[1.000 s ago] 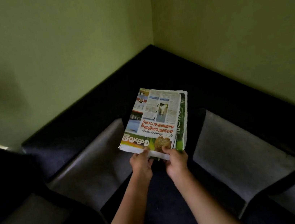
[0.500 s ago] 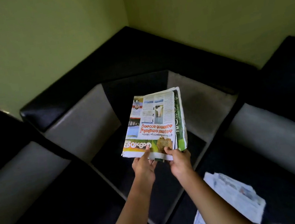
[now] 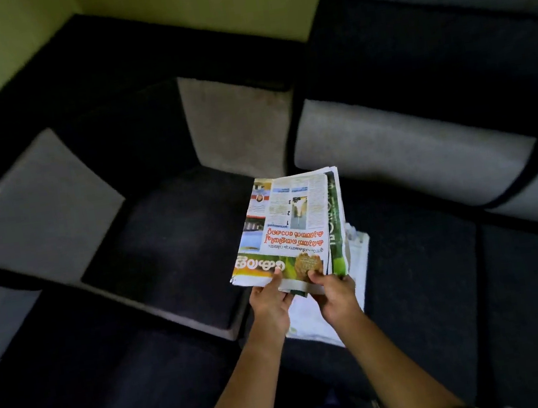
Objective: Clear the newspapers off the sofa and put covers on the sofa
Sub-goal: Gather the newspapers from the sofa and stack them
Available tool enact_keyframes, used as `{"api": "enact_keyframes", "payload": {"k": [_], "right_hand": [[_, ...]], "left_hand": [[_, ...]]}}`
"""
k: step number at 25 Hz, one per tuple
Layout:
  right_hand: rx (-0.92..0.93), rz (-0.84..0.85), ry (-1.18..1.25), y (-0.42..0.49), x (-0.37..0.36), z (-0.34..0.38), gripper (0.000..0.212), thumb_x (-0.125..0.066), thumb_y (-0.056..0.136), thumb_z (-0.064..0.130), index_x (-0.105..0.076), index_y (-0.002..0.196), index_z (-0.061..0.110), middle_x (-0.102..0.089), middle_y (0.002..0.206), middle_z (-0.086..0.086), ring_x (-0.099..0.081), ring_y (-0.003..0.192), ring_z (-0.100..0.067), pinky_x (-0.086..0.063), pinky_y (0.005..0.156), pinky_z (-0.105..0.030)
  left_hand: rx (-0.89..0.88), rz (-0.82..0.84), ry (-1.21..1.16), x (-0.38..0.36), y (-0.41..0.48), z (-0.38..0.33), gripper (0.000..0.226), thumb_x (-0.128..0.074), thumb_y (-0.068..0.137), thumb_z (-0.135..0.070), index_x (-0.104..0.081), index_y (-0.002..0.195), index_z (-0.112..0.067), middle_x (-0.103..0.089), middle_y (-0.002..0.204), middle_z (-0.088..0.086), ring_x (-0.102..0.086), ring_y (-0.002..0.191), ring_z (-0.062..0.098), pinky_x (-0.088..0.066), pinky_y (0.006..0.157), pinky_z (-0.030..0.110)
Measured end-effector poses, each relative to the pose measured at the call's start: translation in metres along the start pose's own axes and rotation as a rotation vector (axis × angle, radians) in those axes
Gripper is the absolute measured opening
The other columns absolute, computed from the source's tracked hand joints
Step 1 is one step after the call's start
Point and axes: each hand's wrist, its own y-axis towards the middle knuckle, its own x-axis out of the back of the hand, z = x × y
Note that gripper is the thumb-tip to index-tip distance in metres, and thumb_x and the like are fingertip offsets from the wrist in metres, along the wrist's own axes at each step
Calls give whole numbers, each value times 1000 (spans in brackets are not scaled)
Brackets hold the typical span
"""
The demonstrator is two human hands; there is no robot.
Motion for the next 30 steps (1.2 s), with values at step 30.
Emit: {"api": "enact_keyframes", "payload": {"k": [30], "right_hand": [[40, -262, -1112, 154, 119, -13, 65, -59, 88, 18, -23, 141, 4, -24, 137, -21, -32, 126, -37, -37, 100, -41]], "left_hand": [[-194, -129, 1419, 20, 138, 97, 68, -56, 89, -18, -21, 146, -3, -16, 154, 14, -22, 140, 31, -27, 113, 39]]}}
